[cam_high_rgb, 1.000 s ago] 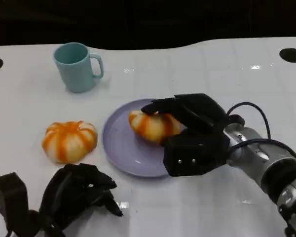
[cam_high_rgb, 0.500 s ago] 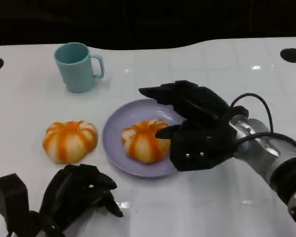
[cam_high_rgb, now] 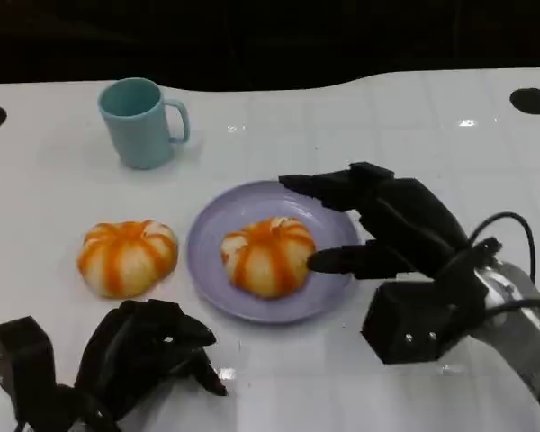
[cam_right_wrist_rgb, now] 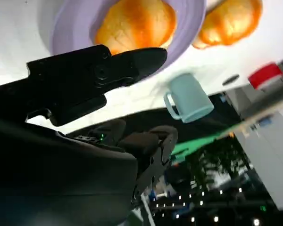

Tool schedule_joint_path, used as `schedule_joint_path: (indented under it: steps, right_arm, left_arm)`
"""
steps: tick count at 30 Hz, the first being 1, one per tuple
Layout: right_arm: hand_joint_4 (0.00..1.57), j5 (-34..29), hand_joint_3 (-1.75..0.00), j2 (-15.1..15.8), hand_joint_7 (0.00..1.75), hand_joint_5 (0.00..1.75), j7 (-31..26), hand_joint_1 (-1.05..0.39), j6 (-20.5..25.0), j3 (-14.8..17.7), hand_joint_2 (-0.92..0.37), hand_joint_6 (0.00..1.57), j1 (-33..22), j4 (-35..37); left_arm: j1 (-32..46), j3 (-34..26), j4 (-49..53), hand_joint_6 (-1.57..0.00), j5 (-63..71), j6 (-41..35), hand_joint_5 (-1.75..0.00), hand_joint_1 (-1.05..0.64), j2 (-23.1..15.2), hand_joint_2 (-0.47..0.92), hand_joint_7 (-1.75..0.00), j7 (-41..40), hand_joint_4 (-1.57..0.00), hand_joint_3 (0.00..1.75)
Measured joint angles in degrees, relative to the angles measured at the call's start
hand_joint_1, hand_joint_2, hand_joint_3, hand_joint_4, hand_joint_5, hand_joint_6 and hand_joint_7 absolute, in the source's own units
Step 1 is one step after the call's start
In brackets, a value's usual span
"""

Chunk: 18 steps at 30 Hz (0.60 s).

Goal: Grasp the bread from the table and place it into the plate.

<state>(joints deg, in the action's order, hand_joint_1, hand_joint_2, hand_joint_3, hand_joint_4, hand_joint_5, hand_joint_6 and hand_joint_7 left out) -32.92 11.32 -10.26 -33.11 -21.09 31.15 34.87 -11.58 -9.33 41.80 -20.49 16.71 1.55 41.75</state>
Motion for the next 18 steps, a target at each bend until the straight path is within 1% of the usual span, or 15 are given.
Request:
schedule_joint_path:
  steps: [3,4,5,6,8,9,11,12,14,16,18]
  right_arm:
    - [0.60,-0.05,-0.01,0.98,0.33,0.99,-2.46,-0.21,-1.98,1.03,-0.90,0.84,-2.85,-2.60]
    - [0.65,-0.20,-0.01,1.35,0.39,1.09,-3.40,-0.19,-2.80,1.43,-0.90,0.87,-3.84,-3.35]
    - [0.68,-0.53,-0.02,1.81,0.47,1.21,-4.54,-0.17,-3.52,1.87,-0.90,0.87,-4.80,-4.16]
    - [0.69,-1.02,-0.03,2.23,0.53,1.28,-5.71,-0.16,-4.28,2.36,-0.91,0.87,-5.73,-5.00]
    - [0.73,-1.14,-0.09,3.02,0.66,1.36,-7.15,-0.15,-5.27,2.87,-0.89,0.85,-7.48,-6.49]
    - [0.78,-1.14,-0.24,3.33,0.75,1.34,-7.46,-0.11,-5.62,3.09,-0.81,0.85,-8.44,-7.28]
    - [0.85,-1.08,-0.70,3.87,0.79,1.35,-7.65,-0.08,-6.45,3.65,-0.57,0.91,-10.36,-8.54]
    - [0.87,-1.02,-0.81,4.23,0.79,1.35,-7.66,-0.07,-6.91,4.12,-0.52,0.94,-11.44,-9.41]
    - [0.88,-0.90,-0.92,4.92,0.80,1.44,-7.65,-0.06,-7.84,4.92,-0.47,0.96,-13.36,-11.16]
    - [0.86,-0.75,-0.96,5.67,0.84,1.51,-7.60,-0.05,-8.35,5.60,-0.47,0.95,-15.37,-12.97]
    - [0.85,0.01,-0.99,6.46,0.95,1.53,-7.11,-0.05,-8.69,6.67,-0.50,0.91,-17.62,-14.36]
  left_arm:
    - [-0.11,-0.01,0.18,-1.57,-0.01,0.00,-0.60,-1.05,0.03,0.72,-0.20,0.00,-1.57,0.00]
    - [-0.18,-0.01,0.22,-1.57,0.01,0.00,-0.60,-1.05,0.03,0.72,-0.20,0.00,-1.57,0.00]
    - [-0.30,0.01,0.27,-1.57,0.02,0.00,-0.60,-1.05,0.04,0.72,-0.20,0.00,-1.57,0.00]
    - [-0.37,-0.02,0.30,-1.57,0.02,0.01,-0.60,-1.05,0.03,0.72,-0.20,-0.01,-1.57,0.00]
    - [-0.47,0.00,0.37,-1.57,0.03,0.06,-0.60,-1.05,0.04,0.73,-0.20,-0.01,-1.57,0.00]
    - [-0.50,0.00,0.40,-1.57,0.04,0.11,-0.60,-1.05,0.04,0.73,-0.19,-0.02,-1.57,0.00]
    - [-0.57,0.02,0.43,-1.57,0.06,0.18,-0.60,-1.05,0.05,0.73,-0.20,-0.07,-1.57,0.00]
    - [-0.59,0.03,0.43,-1.57,0.08,0.20,-0.60,-1.05,0.06,0.73,-0.20,-0.16,-1.57,0.00]
    - [-0.62,0.04,0.43,-1.57,0.13,0.21,-0.60,-1.05,0.04,0.73,-0.20,-0.51,-1.57,0.01]
    - [-0.66,0.08,0.46,-1.57,0.42,0.23,-0.60,-1.05,0.02,0.73,-0.21,-0.75,-1.57,0.00]
    - [-0.69,0.10,0.48,-1.57,0.49,0.23,-0.60,-1.05,0.02,0.72,-0.21,-1.02,-1.57,0.00]
